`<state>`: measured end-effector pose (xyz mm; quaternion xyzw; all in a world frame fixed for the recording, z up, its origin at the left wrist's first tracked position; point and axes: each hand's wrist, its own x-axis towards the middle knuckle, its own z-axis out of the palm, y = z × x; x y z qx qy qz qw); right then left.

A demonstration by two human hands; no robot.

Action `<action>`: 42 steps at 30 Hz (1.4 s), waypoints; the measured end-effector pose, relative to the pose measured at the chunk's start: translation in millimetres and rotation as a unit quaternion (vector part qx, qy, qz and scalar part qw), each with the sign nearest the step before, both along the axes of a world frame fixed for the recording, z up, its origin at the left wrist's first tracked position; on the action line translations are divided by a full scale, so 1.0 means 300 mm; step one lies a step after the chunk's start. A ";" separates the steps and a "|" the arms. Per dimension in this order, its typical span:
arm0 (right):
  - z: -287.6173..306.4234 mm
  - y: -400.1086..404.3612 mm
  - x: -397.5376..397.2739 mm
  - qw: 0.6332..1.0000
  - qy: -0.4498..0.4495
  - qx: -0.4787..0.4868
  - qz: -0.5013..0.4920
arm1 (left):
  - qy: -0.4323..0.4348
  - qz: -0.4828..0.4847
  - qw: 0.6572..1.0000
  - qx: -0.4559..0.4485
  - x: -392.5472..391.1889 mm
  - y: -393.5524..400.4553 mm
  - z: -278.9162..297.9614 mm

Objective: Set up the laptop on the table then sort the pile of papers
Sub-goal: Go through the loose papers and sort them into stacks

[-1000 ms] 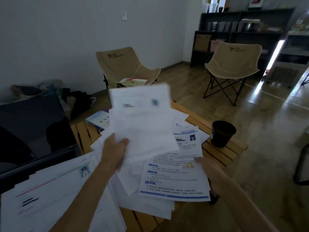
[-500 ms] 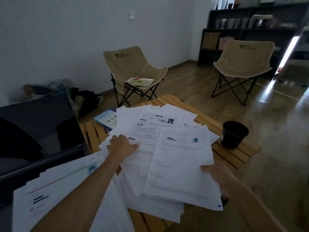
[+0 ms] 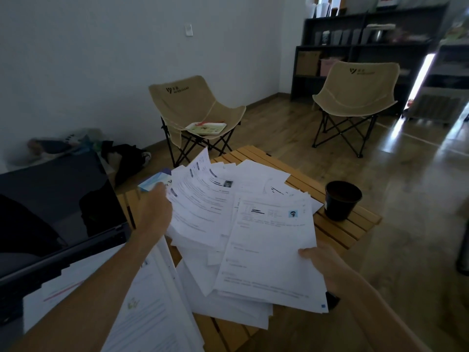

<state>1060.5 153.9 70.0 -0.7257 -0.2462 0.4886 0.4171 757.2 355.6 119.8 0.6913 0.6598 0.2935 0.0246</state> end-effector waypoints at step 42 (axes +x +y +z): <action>-0.033 0.025 0.012 0.999 0.007 0.041 -0.028 | -0.051 -0.010 0.999 -0.002 0.053 -0.015 -0.026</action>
